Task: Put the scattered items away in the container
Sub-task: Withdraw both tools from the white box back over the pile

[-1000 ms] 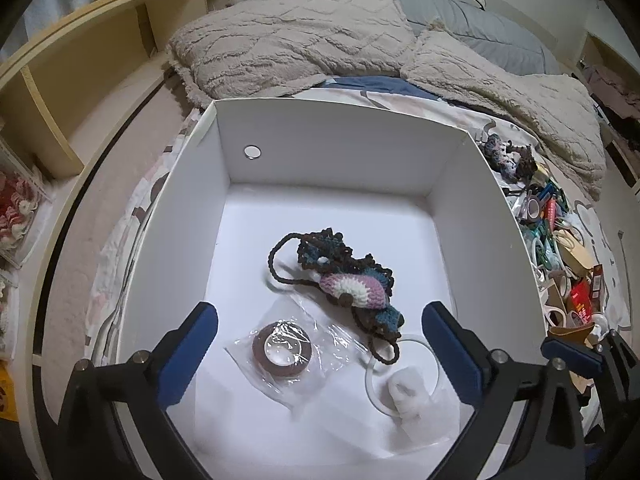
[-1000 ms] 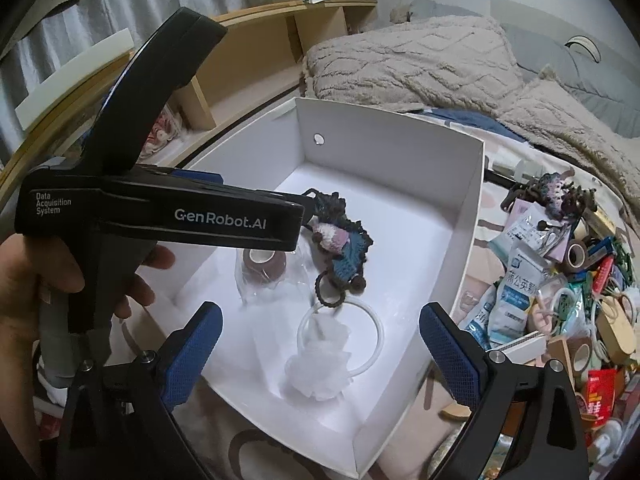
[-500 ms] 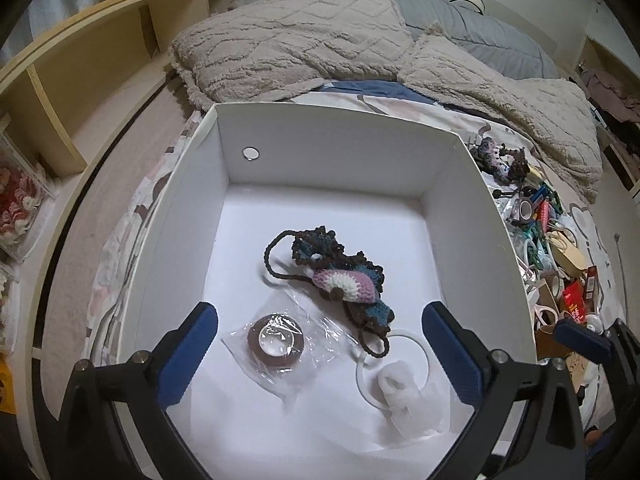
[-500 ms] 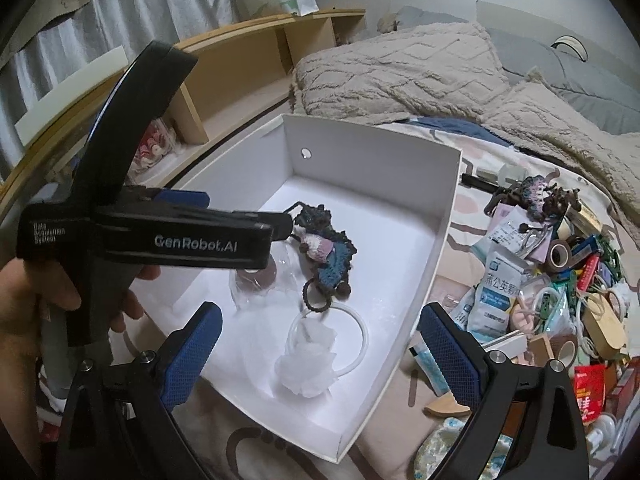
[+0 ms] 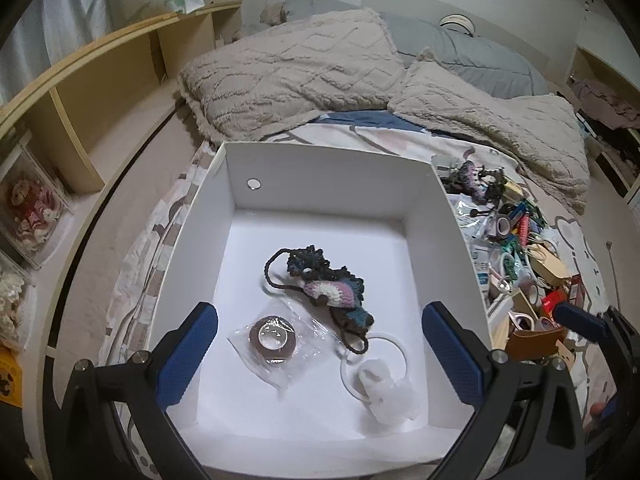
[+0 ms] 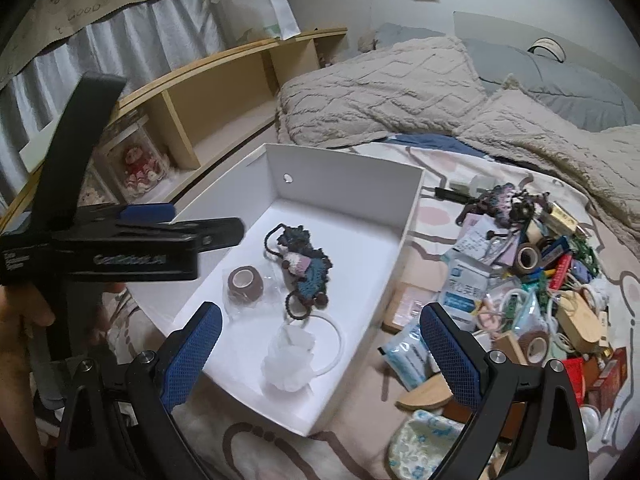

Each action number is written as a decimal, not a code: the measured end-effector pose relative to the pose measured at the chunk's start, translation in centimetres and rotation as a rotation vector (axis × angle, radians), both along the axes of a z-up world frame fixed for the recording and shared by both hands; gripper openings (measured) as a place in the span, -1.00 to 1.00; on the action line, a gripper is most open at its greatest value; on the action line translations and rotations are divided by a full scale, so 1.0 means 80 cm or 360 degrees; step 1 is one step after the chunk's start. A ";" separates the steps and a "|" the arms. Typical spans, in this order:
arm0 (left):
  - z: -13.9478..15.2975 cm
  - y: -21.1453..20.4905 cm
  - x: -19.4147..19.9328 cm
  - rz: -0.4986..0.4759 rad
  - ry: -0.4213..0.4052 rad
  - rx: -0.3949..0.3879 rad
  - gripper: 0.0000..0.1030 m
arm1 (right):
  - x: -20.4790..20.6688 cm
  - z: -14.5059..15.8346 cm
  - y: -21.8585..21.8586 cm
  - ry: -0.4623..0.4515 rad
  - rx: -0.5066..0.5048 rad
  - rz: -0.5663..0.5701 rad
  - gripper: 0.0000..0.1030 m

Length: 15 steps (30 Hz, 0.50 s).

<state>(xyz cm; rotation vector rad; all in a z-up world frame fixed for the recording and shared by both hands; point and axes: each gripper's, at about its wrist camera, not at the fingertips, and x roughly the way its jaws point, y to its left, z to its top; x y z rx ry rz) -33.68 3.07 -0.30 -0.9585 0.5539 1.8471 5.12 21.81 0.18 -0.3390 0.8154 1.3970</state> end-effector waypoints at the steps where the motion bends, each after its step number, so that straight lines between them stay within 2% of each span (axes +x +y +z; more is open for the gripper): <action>1: 0.002 -0.002 0.002 -0.0004 0.0006 0.0003 0.99 | 0.003 0.001 -0.003 0.0001 0.0002 -0.0009 0.92; 15: 0.016 -0.031 0.025 -0.0022 0.0034 0.0046 0.99 | 0.023 0.007 -0.034 -0.0051 0.0000 -0.0070 0.92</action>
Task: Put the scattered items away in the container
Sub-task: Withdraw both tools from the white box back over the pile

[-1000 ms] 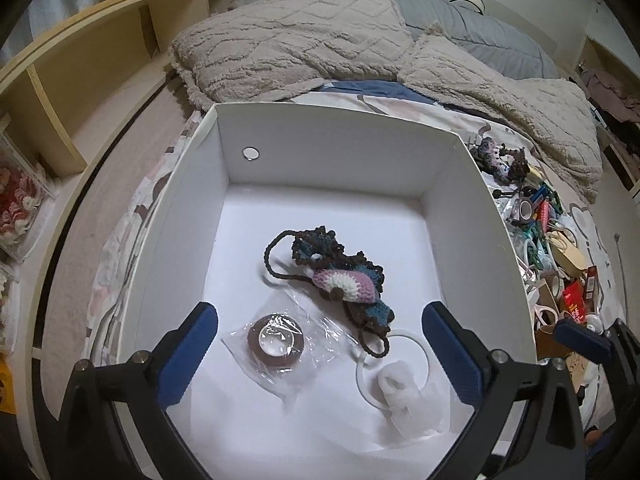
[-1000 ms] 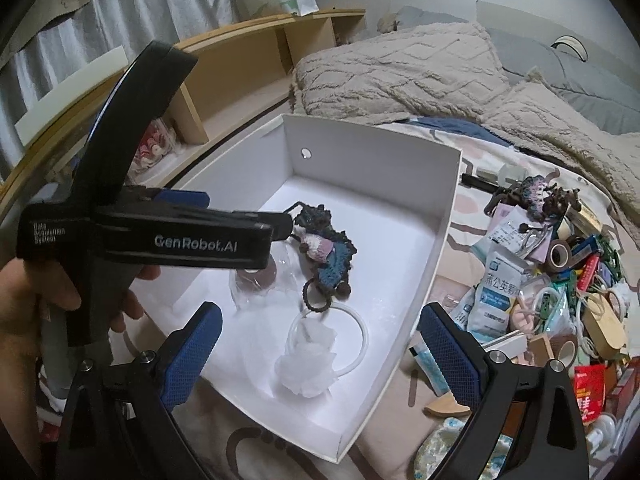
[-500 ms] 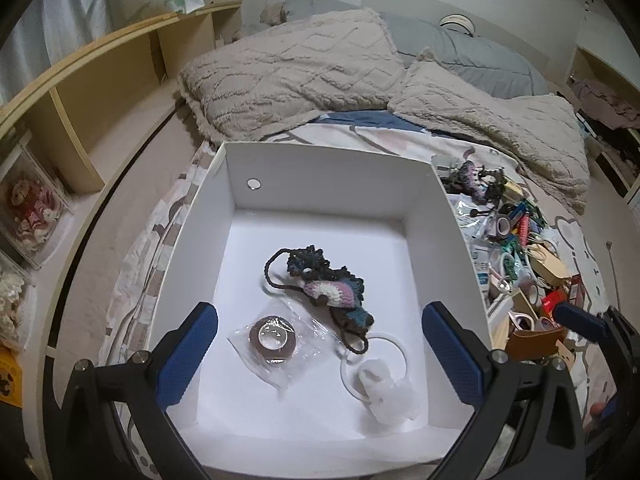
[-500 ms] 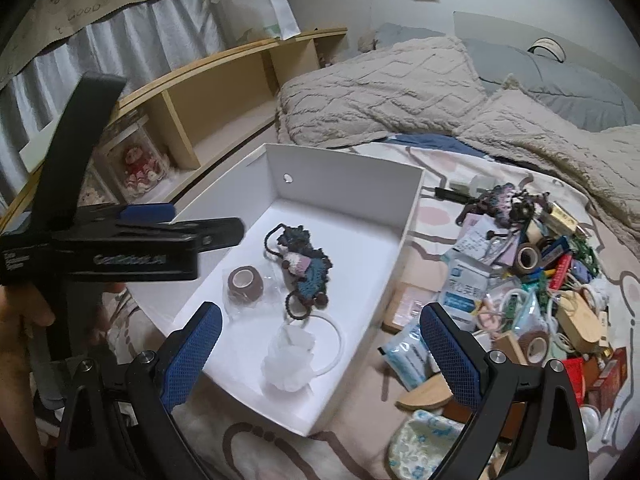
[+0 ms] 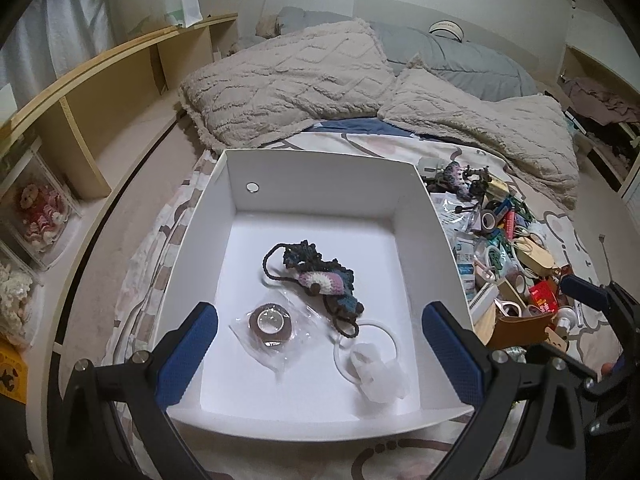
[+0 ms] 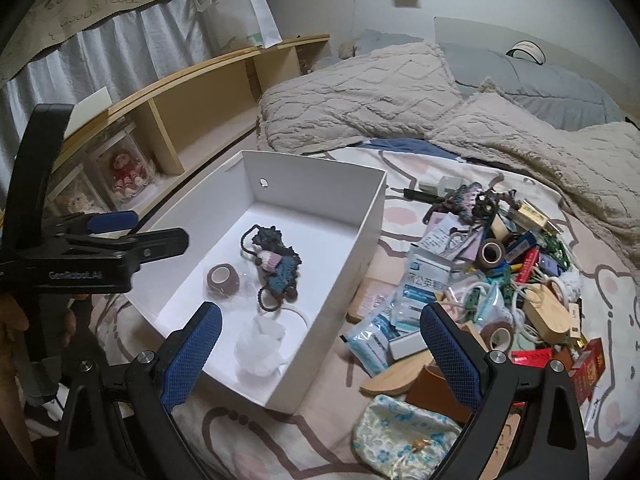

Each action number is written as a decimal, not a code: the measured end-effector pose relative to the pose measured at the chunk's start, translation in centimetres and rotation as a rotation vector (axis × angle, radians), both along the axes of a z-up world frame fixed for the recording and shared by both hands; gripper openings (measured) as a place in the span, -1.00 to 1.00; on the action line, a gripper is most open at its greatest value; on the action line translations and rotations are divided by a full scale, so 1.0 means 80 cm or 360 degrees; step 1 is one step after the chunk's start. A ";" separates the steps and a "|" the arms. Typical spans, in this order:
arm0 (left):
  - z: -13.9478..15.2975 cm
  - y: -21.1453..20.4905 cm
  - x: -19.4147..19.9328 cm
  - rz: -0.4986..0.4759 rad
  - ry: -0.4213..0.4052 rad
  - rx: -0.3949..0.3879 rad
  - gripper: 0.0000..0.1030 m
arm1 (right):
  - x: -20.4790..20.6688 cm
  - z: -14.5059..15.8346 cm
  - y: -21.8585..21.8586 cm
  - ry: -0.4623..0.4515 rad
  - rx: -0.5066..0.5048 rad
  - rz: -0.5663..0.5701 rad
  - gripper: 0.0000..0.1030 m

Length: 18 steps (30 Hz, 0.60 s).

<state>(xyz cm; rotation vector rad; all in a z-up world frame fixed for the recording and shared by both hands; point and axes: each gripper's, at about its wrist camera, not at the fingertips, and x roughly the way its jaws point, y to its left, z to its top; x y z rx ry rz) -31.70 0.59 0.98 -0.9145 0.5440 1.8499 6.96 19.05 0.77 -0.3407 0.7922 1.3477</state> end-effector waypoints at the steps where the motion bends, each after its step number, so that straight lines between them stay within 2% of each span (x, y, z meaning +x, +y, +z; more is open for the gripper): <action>1: 0.001 -0.002 0.001 -0.0001 0.0001 0.0002 0.99 | 0.001 0.001 -0.003 -0.0002 0.0001 -0.0001 0.92; 18: 0.025 -0.036 0.056 -0.0091 0.0027 0.0129 1.00 | 0.006 0.010 -0.037 -0.0059 0.0011 -0.0013 0.93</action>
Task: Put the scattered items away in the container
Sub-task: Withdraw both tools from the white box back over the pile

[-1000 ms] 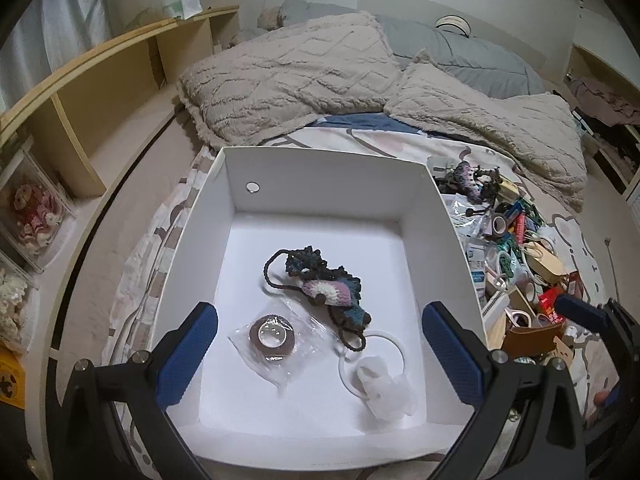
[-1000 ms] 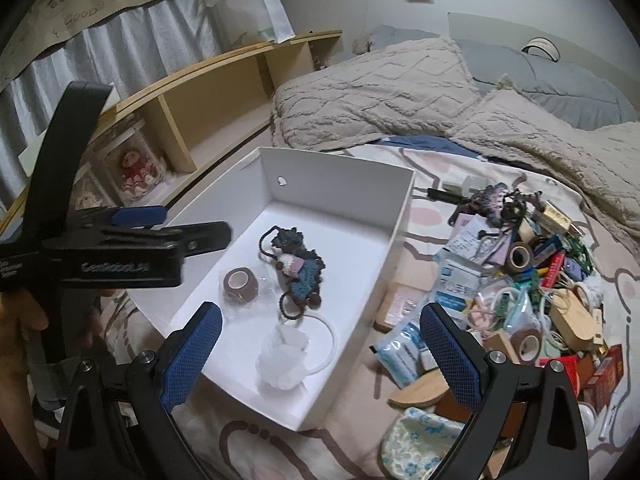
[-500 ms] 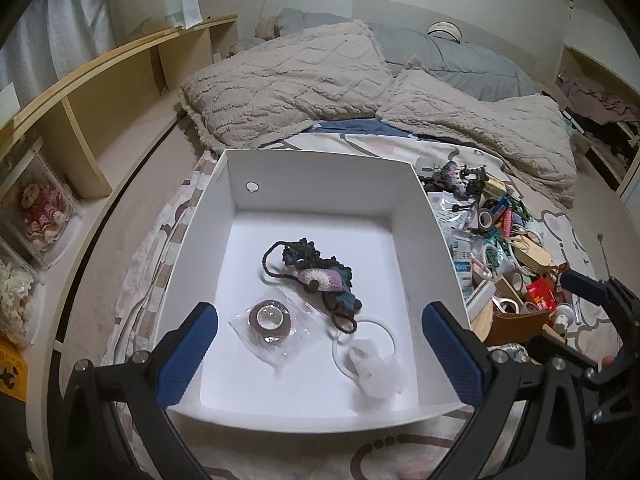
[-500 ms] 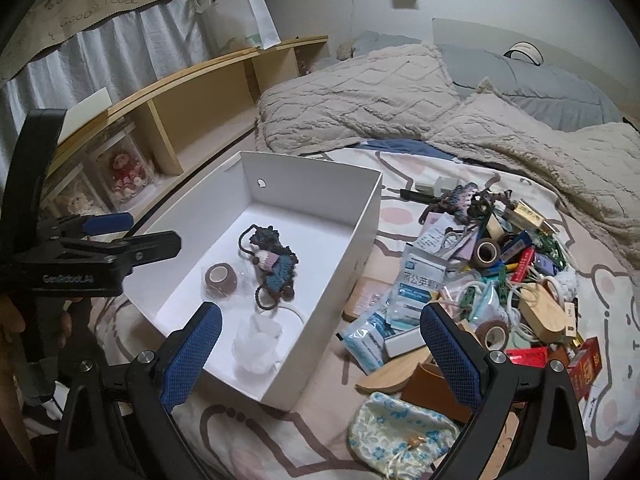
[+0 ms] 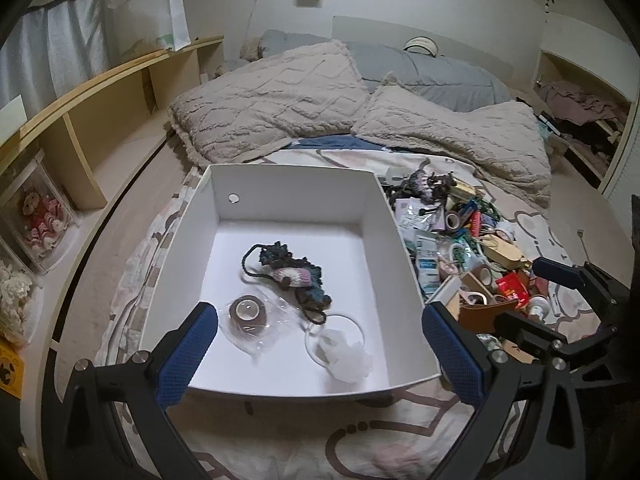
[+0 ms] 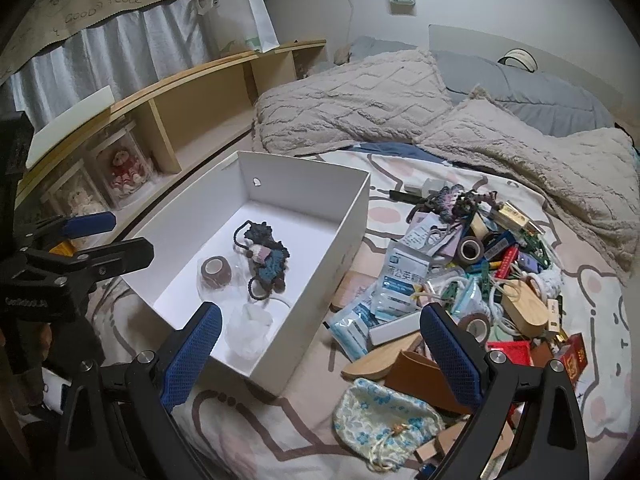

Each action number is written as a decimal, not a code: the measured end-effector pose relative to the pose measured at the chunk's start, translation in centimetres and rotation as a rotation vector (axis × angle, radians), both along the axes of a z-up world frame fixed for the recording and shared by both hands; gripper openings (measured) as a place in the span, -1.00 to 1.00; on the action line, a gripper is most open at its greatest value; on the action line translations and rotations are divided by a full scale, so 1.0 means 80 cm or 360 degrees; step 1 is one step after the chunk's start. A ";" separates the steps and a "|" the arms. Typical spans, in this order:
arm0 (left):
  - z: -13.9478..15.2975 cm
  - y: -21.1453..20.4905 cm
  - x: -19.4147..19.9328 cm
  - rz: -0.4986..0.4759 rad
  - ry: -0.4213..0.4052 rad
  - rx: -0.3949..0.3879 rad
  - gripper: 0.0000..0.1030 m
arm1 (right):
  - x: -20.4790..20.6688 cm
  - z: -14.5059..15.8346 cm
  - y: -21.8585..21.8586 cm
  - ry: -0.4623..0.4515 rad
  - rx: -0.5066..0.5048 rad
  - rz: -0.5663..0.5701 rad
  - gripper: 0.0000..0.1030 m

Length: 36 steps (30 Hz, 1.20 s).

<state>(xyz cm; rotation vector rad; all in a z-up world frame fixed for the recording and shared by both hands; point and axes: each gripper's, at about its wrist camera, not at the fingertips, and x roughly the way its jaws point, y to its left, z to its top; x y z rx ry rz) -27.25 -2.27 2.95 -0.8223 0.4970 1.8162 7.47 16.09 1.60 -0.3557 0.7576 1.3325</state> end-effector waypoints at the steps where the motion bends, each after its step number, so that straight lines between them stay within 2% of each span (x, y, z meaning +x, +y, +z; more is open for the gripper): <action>1: 0.001 -0.001 0.003 -0.0006 0.0008 0.0005 1.00 | 0.001 0.001 -0.003 -0.0004 0.0003 -0.0004 0.93; 4: 0.004 -0.003 0.015 -0.0028 0.0045 0.0024 1.00 | 0.007 0.005 -0.015 -0.0011 0.0013 -0.0017 0.93; 12: 0.008 0.001 0.040 -0.0112 0.0020 0.0046 1.00 | 0.021 0.014 -0.047 -0.0048 0.0027 -0.0050 0.93; 21: 0.009 0.008 0.072 -0.0220 0.0065 0.0053 1.00 | 0.039 0.016 -0.082 -0.0074 0.0031 -0.0092 0.93; 29: 0.007 0.018 0.099 -0.0306 0.0057 0.0041 1.00 | 0.042 0.015 -0.107 -0.0122 0.0020 -0.0089 0.93; 31: 0.006 0.020 0.105 -0.0336 0.0016 0.0048 1.00 | 0.042 0.015 -0.115 -0.0140 0.0023 -0.0084 0.93; 33: 0.002 0.024 0.113 -0.0376 -0.0033 0.0032 1.00 | 0.046 0.015 -0.123 -0.0127 0.0031 -0.0091 0.95; 36: -0.002 0.028 0.128 -0.0427 -0.0013 0.0006 1.00 | 0.055 0.015 -0.133 -0.0105 0.0045 -0.0120 1.00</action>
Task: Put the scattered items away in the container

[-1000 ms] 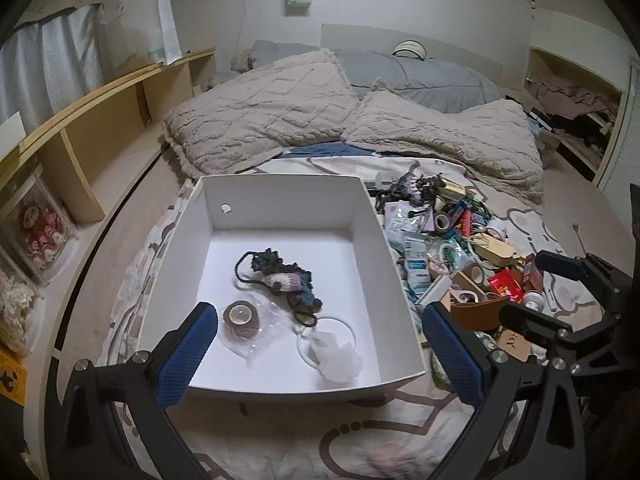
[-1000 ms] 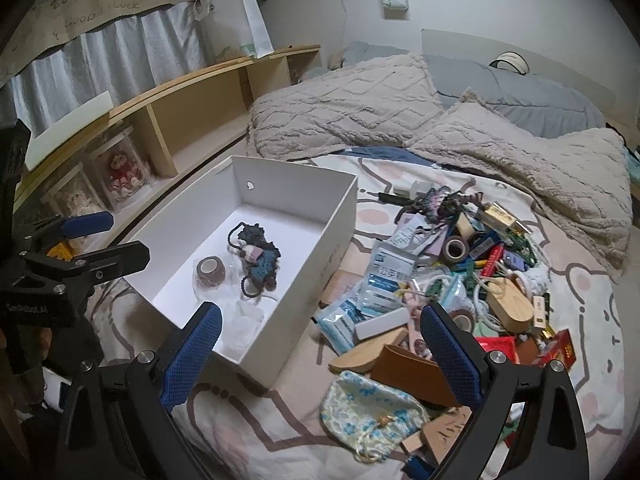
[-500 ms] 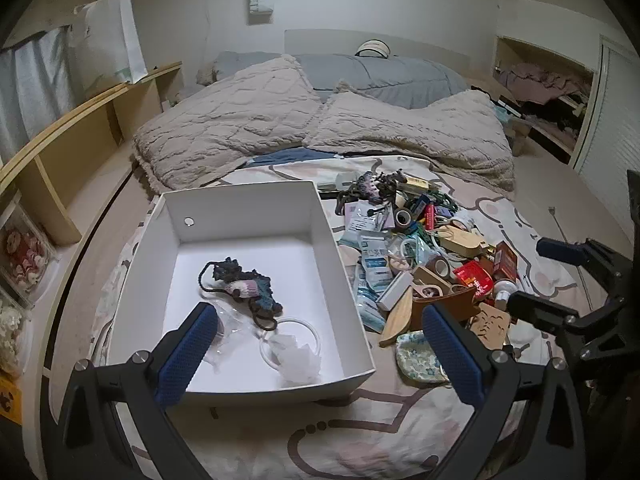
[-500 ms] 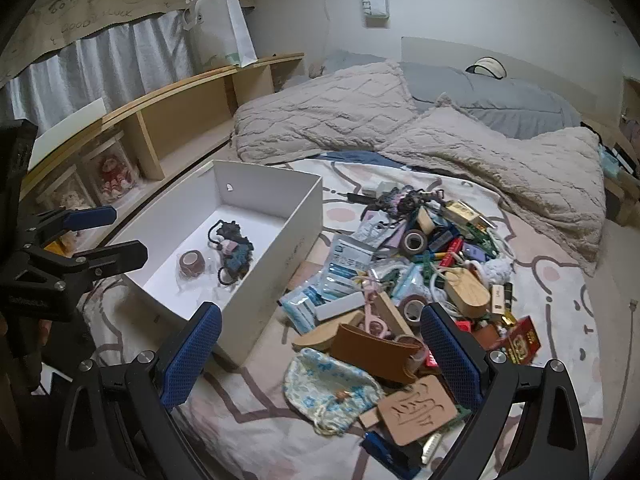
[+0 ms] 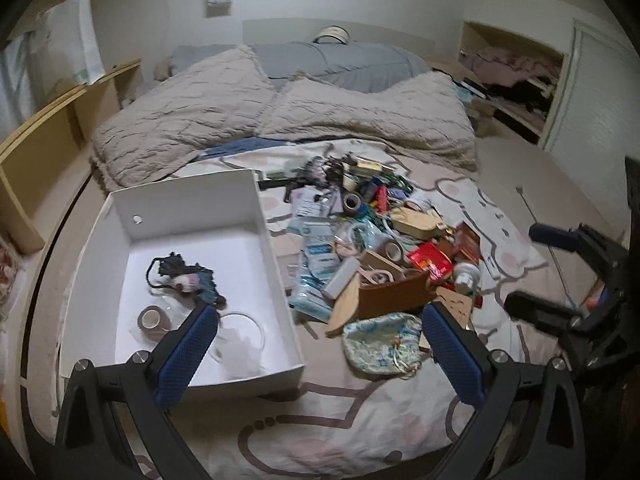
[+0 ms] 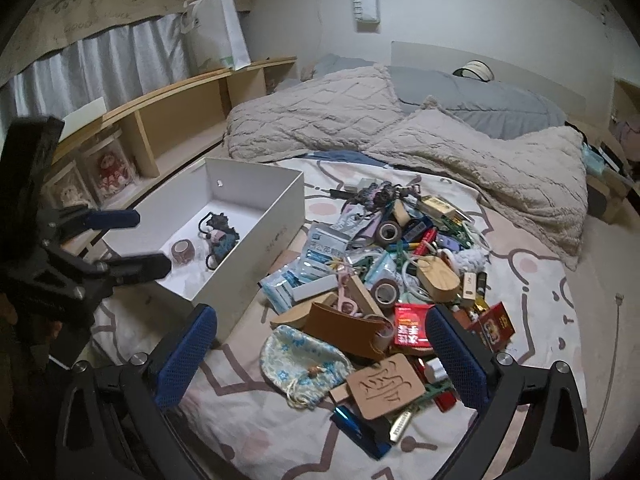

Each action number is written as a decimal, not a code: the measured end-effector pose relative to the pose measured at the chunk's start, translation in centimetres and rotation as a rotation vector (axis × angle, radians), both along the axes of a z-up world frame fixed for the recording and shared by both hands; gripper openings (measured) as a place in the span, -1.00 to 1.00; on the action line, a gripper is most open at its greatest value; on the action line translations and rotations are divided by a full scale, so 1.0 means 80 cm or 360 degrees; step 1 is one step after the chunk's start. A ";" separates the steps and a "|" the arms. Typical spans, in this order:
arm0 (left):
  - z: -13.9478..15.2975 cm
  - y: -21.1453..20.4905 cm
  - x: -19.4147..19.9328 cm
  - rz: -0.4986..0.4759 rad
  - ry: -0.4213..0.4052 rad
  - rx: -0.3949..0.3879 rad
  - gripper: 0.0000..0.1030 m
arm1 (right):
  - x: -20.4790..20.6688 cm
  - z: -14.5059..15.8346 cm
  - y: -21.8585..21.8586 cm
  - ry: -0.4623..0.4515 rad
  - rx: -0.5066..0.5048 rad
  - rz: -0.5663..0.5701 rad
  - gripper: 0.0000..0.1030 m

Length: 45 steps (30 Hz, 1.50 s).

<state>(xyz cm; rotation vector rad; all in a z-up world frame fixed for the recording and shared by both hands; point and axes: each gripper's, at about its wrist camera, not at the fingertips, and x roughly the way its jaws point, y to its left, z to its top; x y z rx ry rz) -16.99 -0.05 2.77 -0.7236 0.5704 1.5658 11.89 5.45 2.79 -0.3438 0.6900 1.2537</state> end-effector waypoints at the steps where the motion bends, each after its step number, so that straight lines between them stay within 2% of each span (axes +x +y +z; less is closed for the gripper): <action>1: -0.001 0.001 0.005 -0.0017 0.0010 -0.0008 1.00 | 0.003 0.000 -0.003 -0.0001 0.0003 -0.0010 1.00; 10: -0.021 0.019 0.044 -0.0150 0.0078 -0.0069 1.00 | 0.037 -0.023 -0.027 0.0051 -0.0059 -0.0118 1.00; 25: -0.067 0.047 0.118 -0.0387 0.0204 -0.0188 1.00 | 0.097 -0.102 -0.052 0.0236 -0.0333 -0.0294 1.00; 31: -0.093 0.057 0.148 -0.0524 0.0242 -0.0274 1.00 | 0.102 -0.129 -0.048 0.0280 -0.0439 -0.0360 1.00; 40: -0.137 0.063 0.171 -0.0665 0.0337 -0.0394 1.00 | 0.103 -0.174 -0.026 0.0433 -0.0587 -0.0336 1.00; 45: -0.158 0.057 0.185 -0.0779 0.0380 -0.0433 1.00 | 0.103 -0.195 -0.005 0.0444 -0.0687 -0.0354 1.00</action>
